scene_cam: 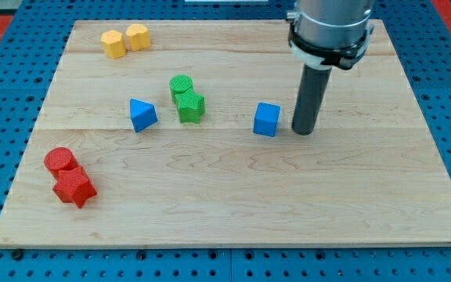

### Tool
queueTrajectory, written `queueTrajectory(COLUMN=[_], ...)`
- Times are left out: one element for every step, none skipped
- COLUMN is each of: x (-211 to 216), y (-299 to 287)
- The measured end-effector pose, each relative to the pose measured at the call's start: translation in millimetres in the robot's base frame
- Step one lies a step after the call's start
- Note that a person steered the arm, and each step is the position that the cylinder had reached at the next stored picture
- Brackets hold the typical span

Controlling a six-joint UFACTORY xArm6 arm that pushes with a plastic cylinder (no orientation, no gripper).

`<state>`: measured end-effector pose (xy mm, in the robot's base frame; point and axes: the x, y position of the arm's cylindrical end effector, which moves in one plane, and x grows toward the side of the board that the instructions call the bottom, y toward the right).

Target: Slide the blue cube close to the green star

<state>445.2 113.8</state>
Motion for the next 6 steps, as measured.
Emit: queueTrajectory(x=[-9,15,39,44,28,1], y=[-5,-80,-180,-111,26,54])
